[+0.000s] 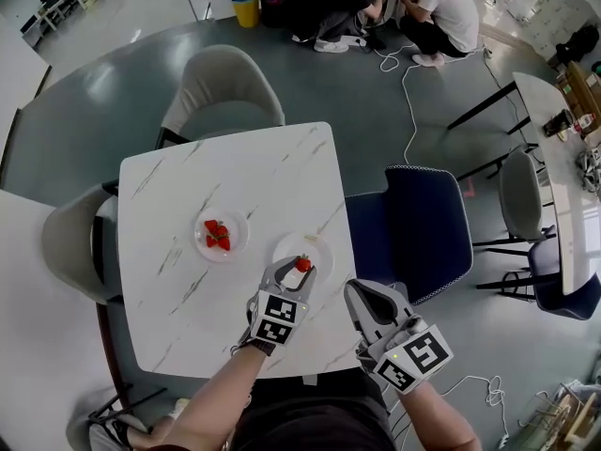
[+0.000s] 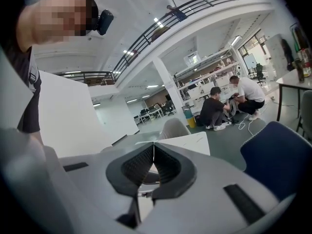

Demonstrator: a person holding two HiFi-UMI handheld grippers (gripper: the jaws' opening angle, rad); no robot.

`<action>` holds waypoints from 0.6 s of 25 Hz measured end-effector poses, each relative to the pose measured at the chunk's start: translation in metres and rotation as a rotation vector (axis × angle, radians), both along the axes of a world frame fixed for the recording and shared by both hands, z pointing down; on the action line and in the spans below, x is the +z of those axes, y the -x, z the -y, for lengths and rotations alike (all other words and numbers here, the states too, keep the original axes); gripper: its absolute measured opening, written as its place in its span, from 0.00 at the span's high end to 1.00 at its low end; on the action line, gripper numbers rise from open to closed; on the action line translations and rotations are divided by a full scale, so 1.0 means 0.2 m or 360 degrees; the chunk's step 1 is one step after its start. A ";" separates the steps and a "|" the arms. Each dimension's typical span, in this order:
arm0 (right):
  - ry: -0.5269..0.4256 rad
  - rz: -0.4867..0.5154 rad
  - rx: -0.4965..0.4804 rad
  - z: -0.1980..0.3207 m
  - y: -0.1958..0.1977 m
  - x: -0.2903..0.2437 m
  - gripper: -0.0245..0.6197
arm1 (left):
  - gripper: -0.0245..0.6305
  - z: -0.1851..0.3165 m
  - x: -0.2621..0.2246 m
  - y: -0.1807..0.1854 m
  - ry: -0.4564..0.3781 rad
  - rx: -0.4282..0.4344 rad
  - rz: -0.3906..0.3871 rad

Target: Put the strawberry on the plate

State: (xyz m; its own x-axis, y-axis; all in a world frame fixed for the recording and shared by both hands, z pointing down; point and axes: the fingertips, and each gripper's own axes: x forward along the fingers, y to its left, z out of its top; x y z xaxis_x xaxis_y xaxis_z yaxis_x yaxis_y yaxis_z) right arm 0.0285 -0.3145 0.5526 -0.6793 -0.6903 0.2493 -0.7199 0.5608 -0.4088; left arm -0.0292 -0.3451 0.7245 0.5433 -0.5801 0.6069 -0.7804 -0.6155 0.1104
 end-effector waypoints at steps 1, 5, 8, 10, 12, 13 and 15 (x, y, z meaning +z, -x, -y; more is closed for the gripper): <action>0.0005 0.0001 0.0006 0.01 0.00 0.01 0.96 | 0.74 0.00 0.03 -0.01 0.0016 0.0004 0.0009; 0.0022 0.0008 0.0022 0.03 -0.02 0.05 0.96 | 0.74 0.01 0.15 -0.01 0.0087 0.0013 0.0058; 0.0026 0.0016 0.0031 0.05 -0.03 0.07 0.96 | 0.74 0.02 0.22 -0.01 0.0125 0.0018 0.0093; 0.0030 0.0019 0.0035 0.06 -0.04 0.08 0.96 | 0.74 0.03 0.26 -0.02 0.0149 0.0022 0.0113; 0.0035 0.0017 0.0036 0.06 -0.04 0.09 0.96 | 0.74 0.04 0.28 -0.02 0.0171 0.0027 0.0124; 0.0037 0.0017 0.0036 0.07 -0.04 0.10 0.96 | 0.74 0.04 0.29 -0.02 0.0179 0.0032 0.0129; 0.0041 0.0019 0.0037 0.08 -0.05 0.10 0.95 | 0.74 0.04 0.31 -0.03 0.0191 0.0048 0.0141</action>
State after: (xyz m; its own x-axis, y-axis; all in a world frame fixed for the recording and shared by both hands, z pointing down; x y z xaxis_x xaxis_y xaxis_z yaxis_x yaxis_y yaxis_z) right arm 0.0377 -0.3302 0.5719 -0.6663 -0.6993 0.2588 -0.7275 0.5334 -0.4315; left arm -0.0241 -0.3526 0.7864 0.5008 -0.4847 0.7171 -0.7715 -0.6256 0.1160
